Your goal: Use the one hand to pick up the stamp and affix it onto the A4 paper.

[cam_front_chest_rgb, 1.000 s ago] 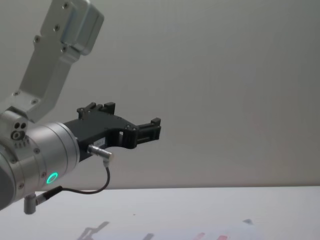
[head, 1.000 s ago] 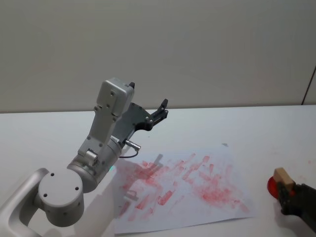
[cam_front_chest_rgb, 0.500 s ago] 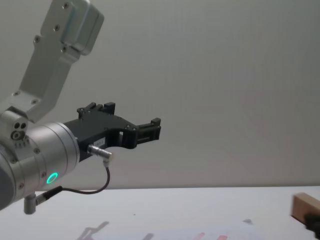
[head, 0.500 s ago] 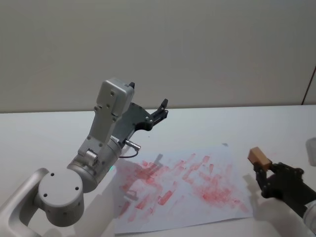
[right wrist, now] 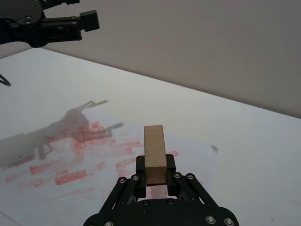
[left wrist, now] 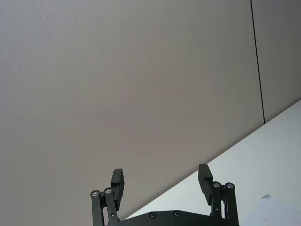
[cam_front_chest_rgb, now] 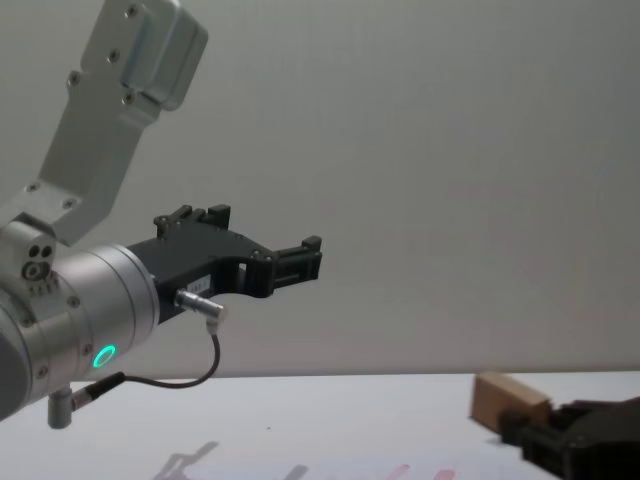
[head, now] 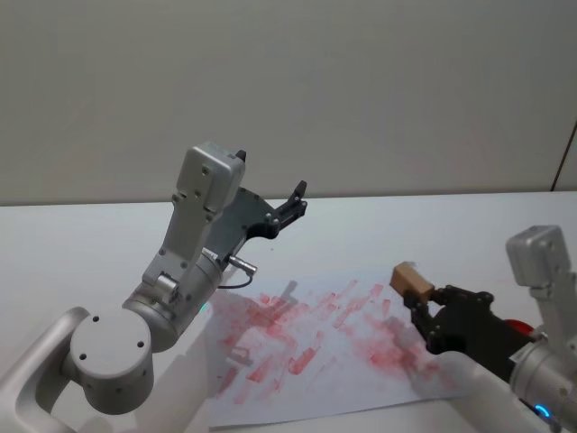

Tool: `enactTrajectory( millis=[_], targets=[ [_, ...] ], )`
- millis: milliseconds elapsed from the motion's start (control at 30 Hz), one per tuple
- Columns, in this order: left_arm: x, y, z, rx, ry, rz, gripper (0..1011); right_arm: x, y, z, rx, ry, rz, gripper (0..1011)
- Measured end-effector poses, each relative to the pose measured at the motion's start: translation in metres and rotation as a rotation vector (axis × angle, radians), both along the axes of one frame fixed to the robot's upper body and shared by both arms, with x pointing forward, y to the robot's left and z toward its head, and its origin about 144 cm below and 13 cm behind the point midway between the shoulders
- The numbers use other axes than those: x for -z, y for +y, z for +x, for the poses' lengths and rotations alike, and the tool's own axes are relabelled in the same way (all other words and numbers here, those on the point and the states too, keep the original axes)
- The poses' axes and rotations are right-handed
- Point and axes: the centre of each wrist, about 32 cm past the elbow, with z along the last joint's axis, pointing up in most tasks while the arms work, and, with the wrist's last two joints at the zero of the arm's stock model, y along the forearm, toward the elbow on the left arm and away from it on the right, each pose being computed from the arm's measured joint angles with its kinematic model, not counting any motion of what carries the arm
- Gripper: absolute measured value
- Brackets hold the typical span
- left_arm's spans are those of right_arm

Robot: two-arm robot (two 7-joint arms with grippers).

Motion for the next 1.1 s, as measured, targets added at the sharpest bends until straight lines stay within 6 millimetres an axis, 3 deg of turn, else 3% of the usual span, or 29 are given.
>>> enactTrajectory(
  millis=[500, 1100],
  targets=[
    [0.000, 0.000, 0.000, 0.000, 0.000, 0.000, 1001, 0.005, 0.016, 0.022, -0.139, 0.170, -0.017, 216],
    [0.000, 0.000, 0.000, 0.000, 0.000, 0.000, 1001, 0.016, 0.021, 0.025, -0.179, 0.276, -0.111, 216]
  ],
)
